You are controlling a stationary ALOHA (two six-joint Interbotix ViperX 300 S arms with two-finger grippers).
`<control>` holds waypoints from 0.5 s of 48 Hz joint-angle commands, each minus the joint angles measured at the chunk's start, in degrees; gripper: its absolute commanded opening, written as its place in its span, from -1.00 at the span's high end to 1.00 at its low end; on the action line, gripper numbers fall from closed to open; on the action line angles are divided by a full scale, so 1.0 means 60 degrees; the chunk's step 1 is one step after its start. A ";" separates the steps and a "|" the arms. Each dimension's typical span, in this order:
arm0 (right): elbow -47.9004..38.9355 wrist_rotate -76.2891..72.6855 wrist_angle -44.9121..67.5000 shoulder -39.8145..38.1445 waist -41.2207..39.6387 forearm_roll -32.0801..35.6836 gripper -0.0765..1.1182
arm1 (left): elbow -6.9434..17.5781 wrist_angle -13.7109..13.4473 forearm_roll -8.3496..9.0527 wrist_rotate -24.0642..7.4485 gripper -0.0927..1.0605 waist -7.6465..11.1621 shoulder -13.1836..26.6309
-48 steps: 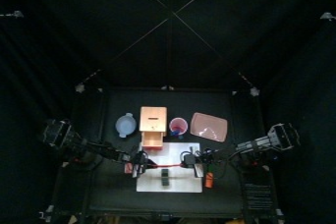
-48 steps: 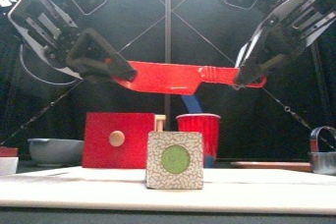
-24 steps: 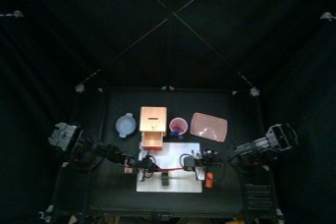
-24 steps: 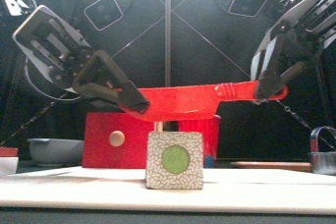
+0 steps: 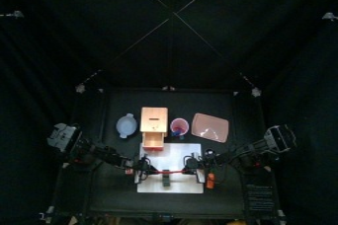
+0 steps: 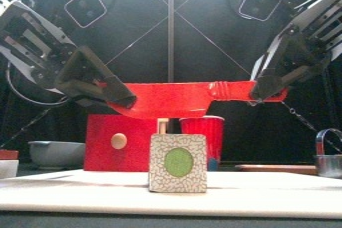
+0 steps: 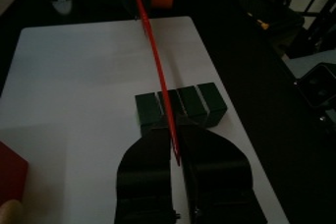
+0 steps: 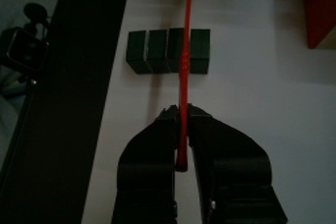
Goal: Place sushi on board then cut the sushi with the knife then place the pieces on the plate
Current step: Cut the sushi into 4 pieces
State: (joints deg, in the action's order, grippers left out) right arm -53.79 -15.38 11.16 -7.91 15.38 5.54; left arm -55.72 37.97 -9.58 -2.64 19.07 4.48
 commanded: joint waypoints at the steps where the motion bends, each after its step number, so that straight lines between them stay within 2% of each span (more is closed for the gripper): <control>1: -0.0337 0.0190 0.1465 0.0205 0.0029 -0.0396 0.21 | -0.0059 0.0439 -0.0366 -0.0498 0.27 0.0220 0.0146; 7: -0.0659 0.0732 0.2739 0.0864 0.0029 -0.1172 0.26 | -0.0029 0.0703 -0.0952 -0.1040 0.27 0.0308 0.0410; 14: -0.0762 0.1934 0.3838 0.1494 0.0132 -0.2754 0.28 | 0.0000 0.0850 -0.1406 -0.1377 0.27 0.0410 0.0542; 24: -0.0483 0.3340 0.4043 0.1582 0.0908 -0.4600 0.28 | 0.0103 0.0850 -0.1509 -0.1377 0.27 0.0498 0.0557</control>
State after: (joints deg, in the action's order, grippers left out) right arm -58.10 2.72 35.16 2.37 19.34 -18.54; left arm -56.25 42.89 -18.46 -10.55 21.88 8.00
